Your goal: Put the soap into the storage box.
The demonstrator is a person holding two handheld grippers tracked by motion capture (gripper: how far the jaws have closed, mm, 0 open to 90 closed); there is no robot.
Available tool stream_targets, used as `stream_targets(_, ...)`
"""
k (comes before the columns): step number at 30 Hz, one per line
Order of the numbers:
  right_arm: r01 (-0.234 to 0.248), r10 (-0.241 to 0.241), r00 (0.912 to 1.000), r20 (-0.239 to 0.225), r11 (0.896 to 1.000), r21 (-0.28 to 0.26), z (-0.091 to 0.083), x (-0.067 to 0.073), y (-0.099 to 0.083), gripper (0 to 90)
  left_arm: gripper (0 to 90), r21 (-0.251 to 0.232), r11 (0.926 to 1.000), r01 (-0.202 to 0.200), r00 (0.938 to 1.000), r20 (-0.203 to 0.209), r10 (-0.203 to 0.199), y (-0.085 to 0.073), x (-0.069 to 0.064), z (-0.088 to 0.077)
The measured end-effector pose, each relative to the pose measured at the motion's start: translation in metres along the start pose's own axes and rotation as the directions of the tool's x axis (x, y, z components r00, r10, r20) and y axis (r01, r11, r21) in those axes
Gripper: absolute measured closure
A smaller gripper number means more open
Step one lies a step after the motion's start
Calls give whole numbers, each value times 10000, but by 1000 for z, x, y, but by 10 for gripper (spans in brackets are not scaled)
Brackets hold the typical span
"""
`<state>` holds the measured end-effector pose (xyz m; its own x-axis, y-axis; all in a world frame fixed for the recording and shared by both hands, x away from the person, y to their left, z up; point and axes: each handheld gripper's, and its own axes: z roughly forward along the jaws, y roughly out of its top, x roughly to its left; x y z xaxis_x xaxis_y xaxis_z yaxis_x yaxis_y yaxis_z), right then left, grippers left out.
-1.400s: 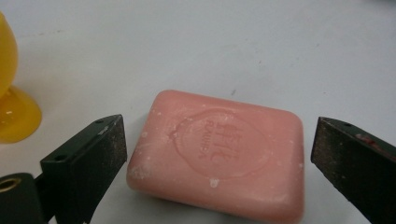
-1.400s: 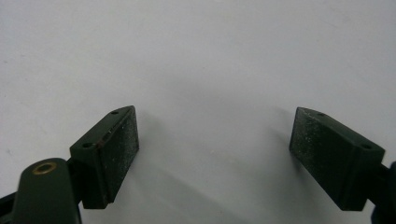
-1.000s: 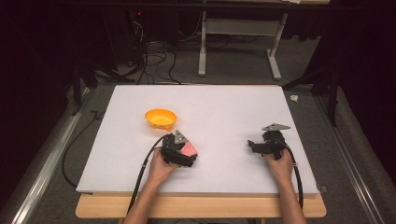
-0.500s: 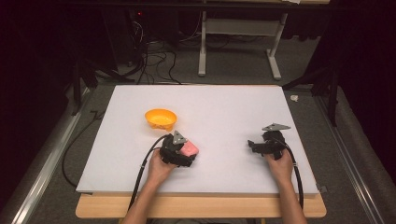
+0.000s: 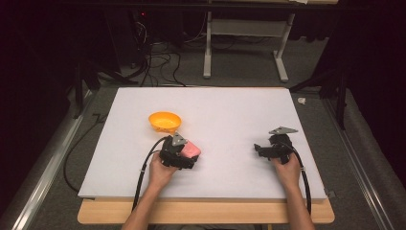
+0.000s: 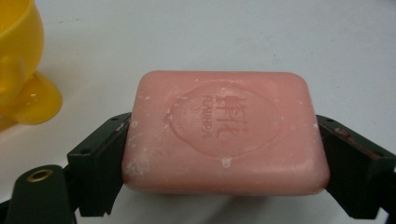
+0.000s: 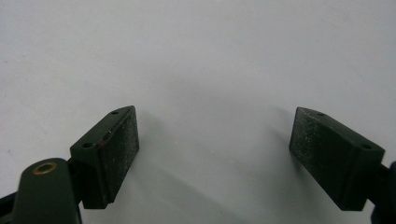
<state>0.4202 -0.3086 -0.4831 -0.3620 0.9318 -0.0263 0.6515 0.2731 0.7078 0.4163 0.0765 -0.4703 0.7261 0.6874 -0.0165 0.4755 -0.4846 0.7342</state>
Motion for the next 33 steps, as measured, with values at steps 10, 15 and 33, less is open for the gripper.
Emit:
stream_targets(10, 21, -21, 10000, 7, 10000, 2, 0, 0, 0, 163, 137, -254, 9997, -23, 9998, -188, 18, 2, -4, -12)
stream_targets(15, 17, -17, 10000, 10, 10000, 3, 0, 0, 0, 163, 137, -481, 9987, 185, 9994, -278, -199, 3, -3, -19)
stream_targets(33, 24, -24, 10000, 21, 10000, -8, 0, 0, 0, 162, 137, -1032, 9921, 719, 9944, -699, -793, -3, 2, -40)
